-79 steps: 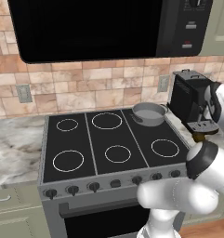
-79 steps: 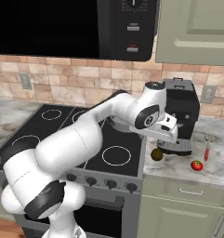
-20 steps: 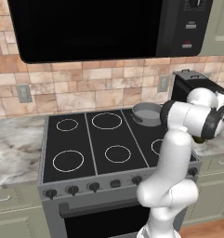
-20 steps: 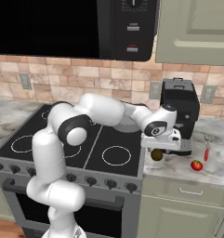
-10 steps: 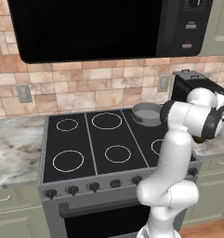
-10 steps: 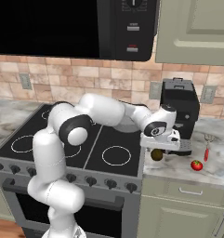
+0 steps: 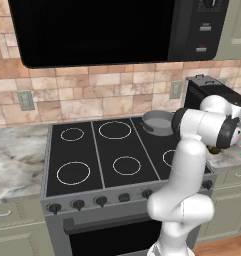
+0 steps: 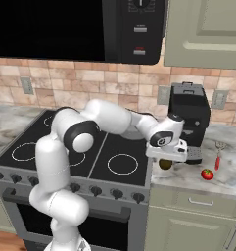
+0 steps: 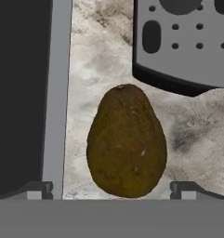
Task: Put the tomato and avocado in the pot. Retrieve the spatula and lightly stir the vegetables in the pot.
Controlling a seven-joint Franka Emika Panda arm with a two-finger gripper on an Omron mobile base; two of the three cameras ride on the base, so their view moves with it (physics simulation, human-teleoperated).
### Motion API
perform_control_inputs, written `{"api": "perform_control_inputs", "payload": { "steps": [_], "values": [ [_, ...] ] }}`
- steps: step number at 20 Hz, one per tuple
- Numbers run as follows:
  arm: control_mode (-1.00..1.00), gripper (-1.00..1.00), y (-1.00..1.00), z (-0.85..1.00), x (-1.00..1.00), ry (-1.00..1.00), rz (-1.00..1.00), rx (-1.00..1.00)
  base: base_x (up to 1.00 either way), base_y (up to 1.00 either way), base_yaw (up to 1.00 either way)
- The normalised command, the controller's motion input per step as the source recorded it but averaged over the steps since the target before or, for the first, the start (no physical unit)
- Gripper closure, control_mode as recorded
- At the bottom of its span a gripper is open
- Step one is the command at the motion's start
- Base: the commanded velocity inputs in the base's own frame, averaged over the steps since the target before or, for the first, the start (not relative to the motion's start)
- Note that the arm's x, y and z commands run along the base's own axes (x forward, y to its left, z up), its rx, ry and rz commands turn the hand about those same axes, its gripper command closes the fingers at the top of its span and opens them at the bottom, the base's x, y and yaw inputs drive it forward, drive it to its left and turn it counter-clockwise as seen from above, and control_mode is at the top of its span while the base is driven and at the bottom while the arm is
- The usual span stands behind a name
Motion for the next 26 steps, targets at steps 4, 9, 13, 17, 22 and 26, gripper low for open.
{"api": "perform_control_inputs", "payload": {
  "steps": [4,9,13,17,22,26],
  "values": [
    [-1.00,-1.00,0.07,-0.23,0.00,0.00,-0.02,0.00,0.00,0.00,0.00],
    [-1.00,-1.00,0.02,-0.24,0.06,0.00,-0.02,0.00,0.00,0.00,0.00],
    [-1.00,-1.00,0.00,-0.21,0.05,0.00,-0.01,0.00,0.00,0.00,0.00],
    [-1.00,-1.00,0.00,-0.03,0.17,-0.02,-0.01,0.00,0.00,0.00,0.00],
    [-1.00,-1.00,0.00,0.00,0.03,-0.05,0.00,0.00,0.00,0.00,0.00],
    [-1.00,-1.00,0.00,-0.03,-0.02,-0.04,0.00,0.00,0.00,0.00,0.00]
  ]
}}
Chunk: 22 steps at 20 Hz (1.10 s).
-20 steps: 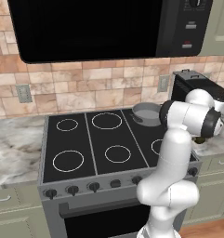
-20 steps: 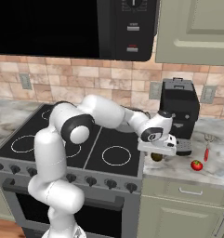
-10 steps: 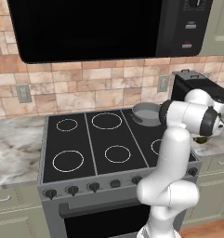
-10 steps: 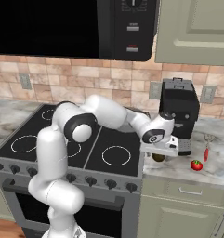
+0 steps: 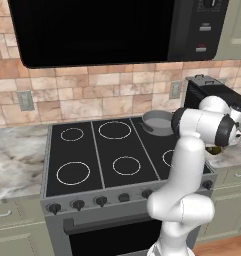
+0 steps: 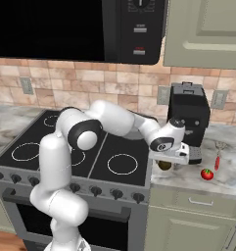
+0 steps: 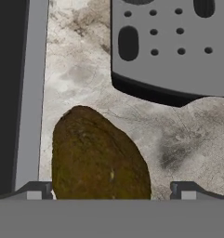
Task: Put the tomato and avocado in the pot. Retrieve the spatula and lightly stir the vegetables in the pot.
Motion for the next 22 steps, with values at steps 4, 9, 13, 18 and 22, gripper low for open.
{"api": "perform_control_inputs", "payload": {
  "steps": [4,9,13,18,22],
  "values": [
    [-1.00,-1.00,0.00,0.00,0.00,0.00,0.00,0.00,0.00,0.00,0.00],
    [-1.00,-1.00,0.06,-0.09,0.00,0.00,0.00,0.00,0.00,0.00,0.00],
    [-1.00,-1.00,0.16,-0.15,0.00,0.00,0.00,0.00,0.00,0.00,0.00],
    [-1.00,1.00,0.17,0.00,0.00,0.00,0.01,0.00,0.00,0.00,0.00],
    [-1.00,1.00,0.11,0.00,-0.01,0.00,0.00,0.00,0.00,0.00,0.00]
  ]
}}
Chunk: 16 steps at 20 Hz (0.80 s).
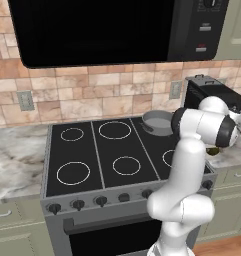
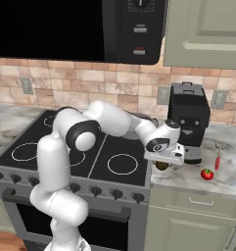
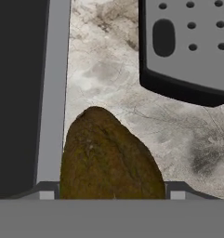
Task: Put the tomato and avocado in the pot. Retrieve the spatula and lightly stir the vegetables in the pot.
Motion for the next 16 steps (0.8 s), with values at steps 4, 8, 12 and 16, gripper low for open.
{"api": "perform_control_inputs", "payload": {
  "steps": [4,8,12,16],
  "values": [
    [-1.00,1.00,0.00,0.03,-0.41,-0.03,0.00,0.00,0.00,0.00,0.00],
    [-1.00,1.00,0.01,0.60,-0.99,-0.19,0.05,0.01,0.00,0.00,0.00],
    [-1.00,1.00,0.25,1.00,-0.91,-0.24,0.06,0.00,0.00,0.00,0.00],
    [-1.00,1.00,0.71,0.99,-0.45,-0.17,0.03,0.00,0.00,0.00,0.00]
  ]
}}
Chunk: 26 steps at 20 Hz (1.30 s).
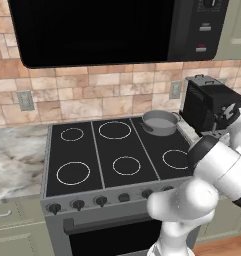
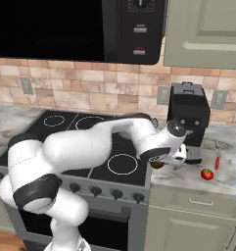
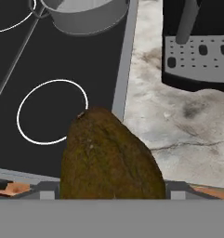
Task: Put the tomato and avocado in the pot. Retrieve the spatula and lightly stir the vegetables in the pot.
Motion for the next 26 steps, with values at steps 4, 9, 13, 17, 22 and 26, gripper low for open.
{"api": "perform_control_inputs", "payload": {
  "steps": [4,9,13,17,22,26],
  "values": [
    [-1.00,1.00,0.99,0.85,-0.17,-0.08,0.01,-0.01,0.00,0.00,0.00],
    [-1.00,1.00,1.00,0.88,0.11,0.00,0.00,-0.02,0.00,0.00,0.00],
    [-1.00,1.00,0.95,0.41,0.54,0.00,0.00,-0.02,0.00,0.00,0.00],
    [-1.00,1.00,0.31,0.03,0.92,-0.02,-0.16,-0.02,0.00,0.00,0.00],
    [-1.00,1.00,0.16,0.00,1.00,0.00,-0.26,-0.03,0.00,0.00,0.00],
    [-1.00,1.00,0.31,0.00,0.91,0.00,-0.18,-0.01,0.00,0.00,0.00]
  ]
}}
